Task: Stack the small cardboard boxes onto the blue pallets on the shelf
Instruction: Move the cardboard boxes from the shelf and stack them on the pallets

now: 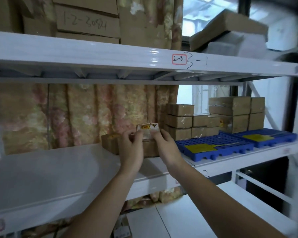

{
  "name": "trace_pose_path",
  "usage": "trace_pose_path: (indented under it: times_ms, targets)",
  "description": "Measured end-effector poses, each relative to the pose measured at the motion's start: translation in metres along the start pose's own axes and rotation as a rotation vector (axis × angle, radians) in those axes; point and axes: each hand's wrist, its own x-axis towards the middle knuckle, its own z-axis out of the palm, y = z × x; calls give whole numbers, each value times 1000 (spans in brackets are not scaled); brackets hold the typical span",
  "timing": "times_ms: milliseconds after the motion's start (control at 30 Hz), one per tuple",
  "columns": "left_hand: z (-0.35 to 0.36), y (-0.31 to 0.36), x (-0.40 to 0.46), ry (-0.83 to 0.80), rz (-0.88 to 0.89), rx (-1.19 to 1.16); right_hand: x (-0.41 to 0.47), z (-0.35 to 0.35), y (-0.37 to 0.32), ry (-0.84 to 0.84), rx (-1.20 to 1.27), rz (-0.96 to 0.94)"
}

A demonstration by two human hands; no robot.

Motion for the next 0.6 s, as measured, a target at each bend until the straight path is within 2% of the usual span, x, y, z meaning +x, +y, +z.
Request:
trace_pose_path:
  times_ms: [133,267,600]
  targets:
    - [55,15,-21,-19,36,-79,-2,-45,-2,103,51,-35]
    - [115,30,-43,-55,63,-135,2,-108,-5,135,136,-38]
    - [257,61,-79,-88,41,-143,48,-248,1,148,4,-32]
